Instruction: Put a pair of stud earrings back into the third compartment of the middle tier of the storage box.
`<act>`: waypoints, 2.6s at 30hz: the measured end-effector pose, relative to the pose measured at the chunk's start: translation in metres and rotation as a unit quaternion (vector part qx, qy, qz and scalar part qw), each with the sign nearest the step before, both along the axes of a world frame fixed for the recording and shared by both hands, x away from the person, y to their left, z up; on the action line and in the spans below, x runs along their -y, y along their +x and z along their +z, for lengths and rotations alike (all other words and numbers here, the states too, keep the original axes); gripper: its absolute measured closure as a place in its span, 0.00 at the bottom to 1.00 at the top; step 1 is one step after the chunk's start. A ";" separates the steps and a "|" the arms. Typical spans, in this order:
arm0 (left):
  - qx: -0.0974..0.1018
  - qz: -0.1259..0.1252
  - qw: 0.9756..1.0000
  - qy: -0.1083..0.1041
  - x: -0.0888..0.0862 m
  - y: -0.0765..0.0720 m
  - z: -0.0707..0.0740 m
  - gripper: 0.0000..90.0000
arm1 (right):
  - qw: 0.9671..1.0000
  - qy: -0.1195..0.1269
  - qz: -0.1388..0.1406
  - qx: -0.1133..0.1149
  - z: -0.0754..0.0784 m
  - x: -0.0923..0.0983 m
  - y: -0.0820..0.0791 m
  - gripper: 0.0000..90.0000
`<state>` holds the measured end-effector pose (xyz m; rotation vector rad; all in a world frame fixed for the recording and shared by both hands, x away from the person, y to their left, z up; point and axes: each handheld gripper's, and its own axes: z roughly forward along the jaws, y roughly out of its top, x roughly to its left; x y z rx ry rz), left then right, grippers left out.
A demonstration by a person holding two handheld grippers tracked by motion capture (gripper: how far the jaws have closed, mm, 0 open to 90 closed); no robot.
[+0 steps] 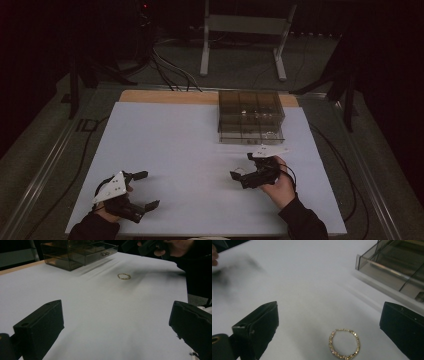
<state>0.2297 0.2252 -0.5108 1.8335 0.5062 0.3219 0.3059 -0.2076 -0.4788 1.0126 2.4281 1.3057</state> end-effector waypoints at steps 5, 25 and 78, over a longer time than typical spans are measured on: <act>-0.001 0.001 1.000 0.001 0.000 0.000 0.000 0.01 | 1.000 -0.004 -0.005 -0.005 -0.010 -0.002 -0.002 0.13; -0.002 -0.001 1.000 0.001 0.000 0.000 -0.001 0.01 | 0.996 -0.086 -0.009 -0.001 -0.038 -0.008 -0.002 0.63; -0.004 -0.001 1.000 -0.003 0.000 0.001 0.000 0.01 | 0.994 -0.105 0.002 0.042 0.012 -0.007 0.000 0.96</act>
